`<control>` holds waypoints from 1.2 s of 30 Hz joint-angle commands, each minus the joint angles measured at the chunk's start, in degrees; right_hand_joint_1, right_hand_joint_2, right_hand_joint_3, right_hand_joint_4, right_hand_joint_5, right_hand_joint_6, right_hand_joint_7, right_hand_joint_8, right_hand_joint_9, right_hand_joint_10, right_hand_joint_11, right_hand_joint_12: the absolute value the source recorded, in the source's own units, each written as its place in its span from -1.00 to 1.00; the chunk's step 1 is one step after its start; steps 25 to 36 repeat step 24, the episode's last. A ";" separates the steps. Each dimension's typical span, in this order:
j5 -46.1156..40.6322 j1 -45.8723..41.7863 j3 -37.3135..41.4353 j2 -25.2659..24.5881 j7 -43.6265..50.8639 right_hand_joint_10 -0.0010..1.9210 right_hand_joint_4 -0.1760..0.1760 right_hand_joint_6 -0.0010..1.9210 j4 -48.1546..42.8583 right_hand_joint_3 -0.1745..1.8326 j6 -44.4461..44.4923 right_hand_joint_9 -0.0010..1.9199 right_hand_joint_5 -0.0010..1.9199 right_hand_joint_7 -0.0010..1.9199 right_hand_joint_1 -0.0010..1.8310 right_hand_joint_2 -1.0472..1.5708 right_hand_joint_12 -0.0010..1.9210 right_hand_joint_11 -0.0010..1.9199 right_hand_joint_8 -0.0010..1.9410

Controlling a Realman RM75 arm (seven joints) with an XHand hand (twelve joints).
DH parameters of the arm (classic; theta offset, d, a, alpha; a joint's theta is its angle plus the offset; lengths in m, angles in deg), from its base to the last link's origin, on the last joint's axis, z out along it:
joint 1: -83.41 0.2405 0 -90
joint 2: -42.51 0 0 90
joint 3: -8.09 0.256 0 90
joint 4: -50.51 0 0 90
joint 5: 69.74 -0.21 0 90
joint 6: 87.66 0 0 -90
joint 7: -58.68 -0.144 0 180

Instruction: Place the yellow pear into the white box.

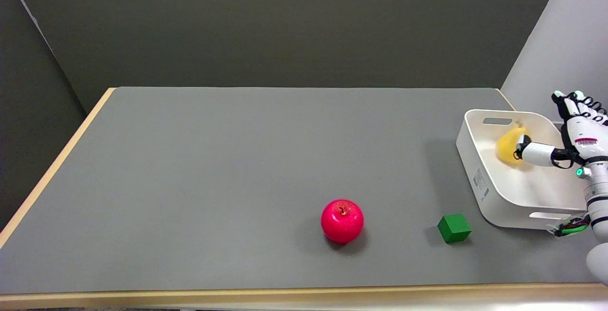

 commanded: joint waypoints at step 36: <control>6.02 -11.58 -8.56 -1.30 -29.58 -1.00 0.27 -0.89 -11.96 0.06 35.51 -1.00 -0.98 -1.00 -0.72 0.20 -0.78 -1.00 -1.00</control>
